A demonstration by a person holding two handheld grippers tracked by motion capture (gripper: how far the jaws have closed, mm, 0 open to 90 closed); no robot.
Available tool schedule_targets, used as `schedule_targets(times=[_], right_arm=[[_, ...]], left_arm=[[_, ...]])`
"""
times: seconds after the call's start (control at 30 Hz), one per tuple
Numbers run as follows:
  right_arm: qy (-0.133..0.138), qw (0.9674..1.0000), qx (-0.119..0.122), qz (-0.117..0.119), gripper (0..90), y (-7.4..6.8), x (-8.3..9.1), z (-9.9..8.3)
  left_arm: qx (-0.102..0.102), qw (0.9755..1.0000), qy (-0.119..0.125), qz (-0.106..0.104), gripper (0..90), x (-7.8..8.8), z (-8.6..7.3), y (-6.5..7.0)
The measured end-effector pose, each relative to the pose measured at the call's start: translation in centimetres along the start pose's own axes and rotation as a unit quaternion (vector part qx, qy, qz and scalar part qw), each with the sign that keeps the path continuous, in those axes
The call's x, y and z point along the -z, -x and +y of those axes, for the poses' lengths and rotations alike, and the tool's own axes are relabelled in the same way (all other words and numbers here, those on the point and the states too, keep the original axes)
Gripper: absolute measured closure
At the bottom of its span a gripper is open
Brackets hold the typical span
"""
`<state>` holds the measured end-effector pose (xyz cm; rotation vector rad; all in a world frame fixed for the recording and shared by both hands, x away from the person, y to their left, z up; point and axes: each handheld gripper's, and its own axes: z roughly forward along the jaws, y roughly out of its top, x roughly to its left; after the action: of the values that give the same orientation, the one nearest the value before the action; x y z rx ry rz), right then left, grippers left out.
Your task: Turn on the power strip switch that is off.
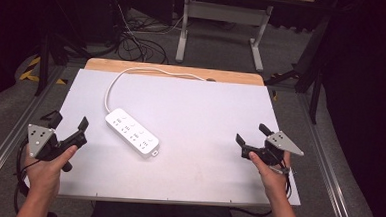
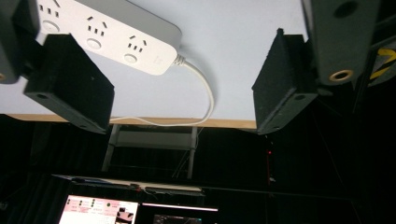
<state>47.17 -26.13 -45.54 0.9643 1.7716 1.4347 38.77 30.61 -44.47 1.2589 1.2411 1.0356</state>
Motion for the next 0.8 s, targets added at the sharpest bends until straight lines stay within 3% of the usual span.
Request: schedule_targets(times=[0.43, 0.5, 0.53, 0.57, 0.63, 0.8], right_arm=[[0.004, 1.0, -0.007, -0.002, 6.2, 0.18, 0.15, -0.03], [0.003, 1.0, -0.006, -0.001, 6.2, 0.18, 0.12, -0.05], [0.003, 1.0, -0.008, -0.001, 6.4, 0.13, 0.11, -0.05], [0.003, 1.0, -0.008, -0.001, 6.4, 0.13, 0.11, -0.05], [0.003, 1.0, -0.008, -0.001, 6.4, 0.12, 0.12, -0.01], [0.003, 1.0, -0.007, -0.003, 6.3, 0.11, 0.16, -0.03]], left_arm=[[0.001, 1.0, -0.005, 0.005, 28.7, -0.04, 0.01, -0.24], [-0.002, 0.9999, -0.01, 0.011, 32.1, -0.04, 0.02, -0.3], [0.001, 0.9999, -0.009, 0.013, 41.6, -0.02, 0.02, -0.36], [0.004, 0.9999, -0.007, 0.014, 41.6, 0.01, 0.06, -0.43], [0.007, 0.9999, -0.003, 0.012, 51.9, 0.14, 0.12, -0.56], [0.012, 0.9998, 0.006, 0.013, 60.2, 0.32, 0.21, -0.73]])
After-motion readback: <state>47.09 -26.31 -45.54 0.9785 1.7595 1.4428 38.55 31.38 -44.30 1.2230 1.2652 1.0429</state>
